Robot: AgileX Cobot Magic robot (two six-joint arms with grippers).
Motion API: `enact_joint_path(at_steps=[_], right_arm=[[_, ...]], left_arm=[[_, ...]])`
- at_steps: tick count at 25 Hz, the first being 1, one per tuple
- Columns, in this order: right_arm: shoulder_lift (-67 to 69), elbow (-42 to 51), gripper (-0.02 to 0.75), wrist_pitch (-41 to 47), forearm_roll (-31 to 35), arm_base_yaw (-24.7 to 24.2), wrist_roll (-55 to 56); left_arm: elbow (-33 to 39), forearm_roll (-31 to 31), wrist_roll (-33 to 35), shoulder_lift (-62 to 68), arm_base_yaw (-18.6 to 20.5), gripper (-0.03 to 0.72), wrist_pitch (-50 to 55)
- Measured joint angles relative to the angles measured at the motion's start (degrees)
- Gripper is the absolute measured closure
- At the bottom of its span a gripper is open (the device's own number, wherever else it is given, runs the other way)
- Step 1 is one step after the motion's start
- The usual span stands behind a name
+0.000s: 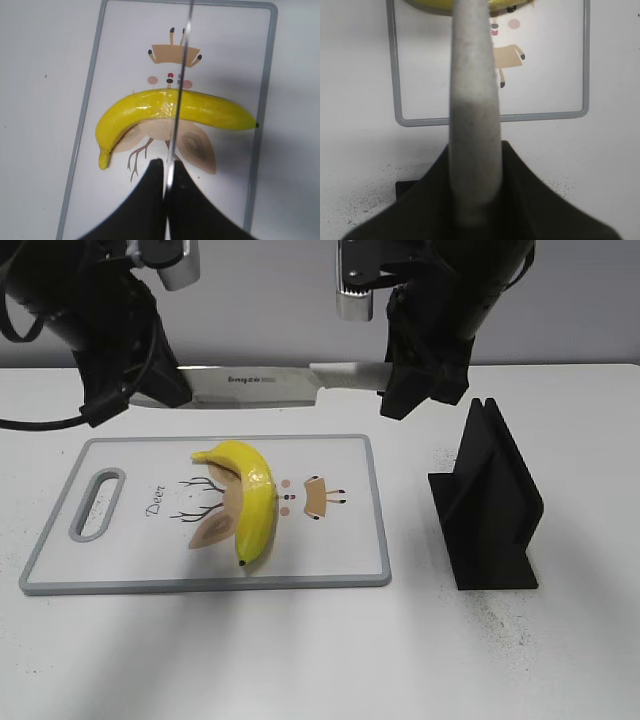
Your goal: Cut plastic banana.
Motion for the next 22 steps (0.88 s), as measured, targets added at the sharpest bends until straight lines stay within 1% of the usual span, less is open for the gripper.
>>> enact_joint_path(at_steps=[5,6,8,10,13,14,15,17,20,22], right_arm=[[0.0,0.0,0.571,0.3,0.11,0.0,-0.09],[0.0,0.0,0.571,0.41,0.11,0.0,-0.09],[0.0,0.0,0.574,0.8,0.31,0.0,0.04],[0.0,0.0,0.576,0.92,0.52,0.0,0.71],[0.0,0.0,0.577,0.86,0.46,0.0,1.31],[0.0,0.0,0.577,0.86,0.34,0.0,1.36],[0.0,0.0,0.577,0.86,0.19,-0.05,1.38],[0.0,0.0,0.577,0.86,0.14,-0.05,1.52],[0.0,0.0,0.577,0.86,0.14,-0.05,2.11],[0.0,0.0,0.577,0.86,0.04,-0.05,5.18]], left_arm=[[0.0,-0.16,-0.12,0.0,0.0,0.689,0.32],[0.0,-0.22,-0.19,0.0,0.0,0.67,0.25],[0.0,-0.52,-0.51,0.0,0.0,0.601,-0.32],[0.0,-0.87,-0.84,0.0,0.12,0.475,-0.62],[0.0,-1.25,-1.07,0.0,0.17,0.236,-0.56],[0.0,-1.52,-1.14,0.0,0.17,0.168,-0.56],[0.0,-1.76,-1.18,0.0,0.17,0.13,-0.56],[0.0,-2.44,-1.18,-0.05,0.17,0.089,-0.76],[0.0,-2.61,-1.53,-0.59,0.17,0.081,-1.54],[0.0,-2.61,-4.31,-1.41,0.26,0.082,-2.36]])
